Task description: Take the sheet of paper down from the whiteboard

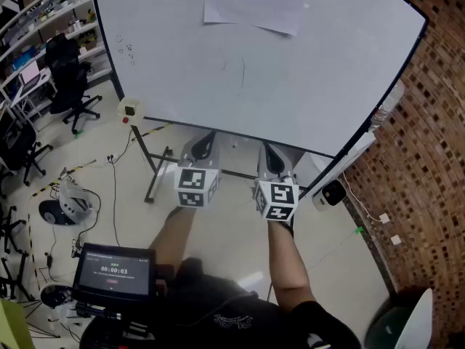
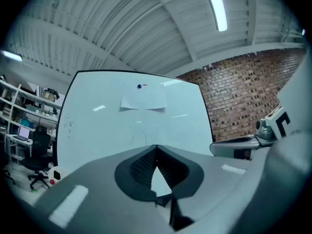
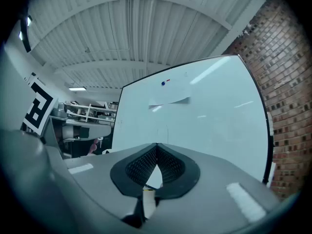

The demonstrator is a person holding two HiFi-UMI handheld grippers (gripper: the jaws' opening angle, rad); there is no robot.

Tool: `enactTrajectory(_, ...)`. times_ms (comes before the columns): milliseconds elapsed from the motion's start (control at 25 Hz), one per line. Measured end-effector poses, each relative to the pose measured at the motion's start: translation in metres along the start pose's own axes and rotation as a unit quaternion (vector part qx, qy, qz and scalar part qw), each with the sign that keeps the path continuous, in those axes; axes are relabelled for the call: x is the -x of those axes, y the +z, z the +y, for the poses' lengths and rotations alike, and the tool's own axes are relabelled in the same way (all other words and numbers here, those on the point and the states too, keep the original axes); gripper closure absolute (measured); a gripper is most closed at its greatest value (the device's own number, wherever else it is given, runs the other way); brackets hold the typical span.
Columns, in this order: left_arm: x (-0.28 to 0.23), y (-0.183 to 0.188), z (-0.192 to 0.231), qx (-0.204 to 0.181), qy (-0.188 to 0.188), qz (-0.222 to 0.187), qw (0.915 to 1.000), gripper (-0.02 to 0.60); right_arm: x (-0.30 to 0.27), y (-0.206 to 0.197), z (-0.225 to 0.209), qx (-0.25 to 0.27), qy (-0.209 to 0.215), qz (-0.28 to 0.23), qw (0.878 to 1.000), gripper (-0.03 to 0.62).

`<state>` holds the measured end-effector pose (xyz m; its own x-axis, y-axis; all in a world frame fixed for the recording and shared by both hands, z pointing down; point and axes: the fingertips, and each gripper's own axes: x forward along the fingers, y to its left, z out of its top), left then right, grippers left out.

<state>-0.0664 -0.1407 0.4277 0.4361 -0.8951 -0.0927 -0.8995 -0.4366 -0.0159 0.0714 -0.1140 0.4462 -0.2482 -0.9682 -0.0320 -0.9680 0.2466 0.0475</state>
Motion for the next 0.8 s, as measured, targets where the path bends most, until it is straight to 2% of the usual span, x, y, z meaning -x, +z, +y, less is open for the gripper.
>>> enactTrajectory(200,-0.027,0.017,0.016,-0.012,-0.003,-0.021,0.9997,0.583,-0.025,0.013,-0.007,0.003,-0.007,-0.019,1.000,0.582)
enactTrajectory(480,-0.109,0.045,0.045,-0.022,-0.028,-0.058,0.9977,0.583,-0.097,0.033,-0.033,0.018,-0.029,-0.035,0.999,0.582)
enactTrajectory(640,-0.150,0.077,0.061,-0.033,-0.047,-0.092,0.9941,0.583,-0.132,0.048,-0.045,0.015,-0.040,-0.047,0.998,0.580)
enactTrajectory(760,-0.177,0.113,0.064,-0.084,-0.061,-0.123,0.9870,0.581,-0.153,0.060,-0.058,0.002,-0.047,-0.060,0.997,0.580)
enactTrajectory(800,-0.186,0.123,0.063,-0.109,-0.065,-0.126,0.9839,0.547,-0.159,0.064,-0.062,-0.003,-0.048,-0.065,0.997,0.580)
